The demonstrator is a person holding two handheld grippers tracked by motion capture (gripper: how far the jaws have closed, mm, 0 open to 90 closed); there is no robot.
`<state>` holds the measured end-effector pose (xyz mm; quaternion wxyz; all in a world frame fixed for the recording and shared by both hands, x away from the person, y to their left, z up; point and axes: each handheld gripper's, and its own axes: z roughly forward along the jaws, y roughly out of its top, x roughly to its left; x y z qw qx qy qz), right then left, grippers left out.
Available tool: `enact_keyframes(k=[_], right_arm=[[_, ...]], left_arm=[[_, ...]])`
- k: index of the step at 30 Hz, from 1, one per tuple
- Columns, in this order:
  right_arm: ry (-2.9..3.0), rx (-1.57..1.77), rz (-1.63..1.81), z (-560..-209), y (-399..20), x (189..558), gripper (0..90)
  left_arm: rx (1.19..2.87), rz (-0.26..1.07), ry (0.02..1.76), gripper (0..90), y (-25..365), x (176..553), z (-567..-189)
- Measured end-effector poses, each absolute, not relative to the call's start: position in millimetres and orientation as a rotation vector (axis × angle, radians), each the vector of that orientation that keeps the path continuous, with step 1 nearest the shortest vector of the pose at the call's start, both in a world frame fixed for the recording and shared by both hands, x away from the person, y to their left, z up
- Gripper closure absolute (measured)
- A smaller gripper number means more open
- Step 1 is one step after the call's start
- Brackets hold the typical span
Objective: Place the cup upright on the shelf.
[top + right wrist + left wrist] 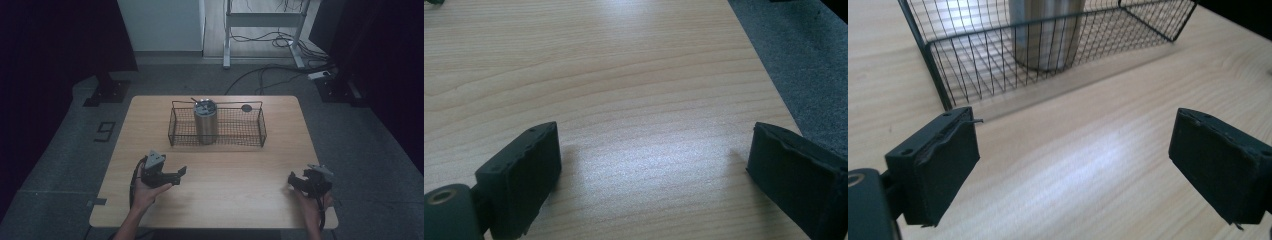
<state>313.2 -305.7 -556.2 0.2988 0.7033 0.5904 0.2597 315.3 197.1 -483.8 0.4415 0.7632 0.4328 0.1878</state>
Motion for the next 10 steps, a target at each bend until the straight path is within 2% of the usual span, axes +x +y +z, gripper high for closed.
enact_keyframes(k=[10], right_arm=[[1.568, 1.868, 0.690, -556.1, -305.7, 313.2, 6.8]], left_arm=[[1.900, 0.435, 1.086, 8.1, 196.9, 313.2, -493.0]])
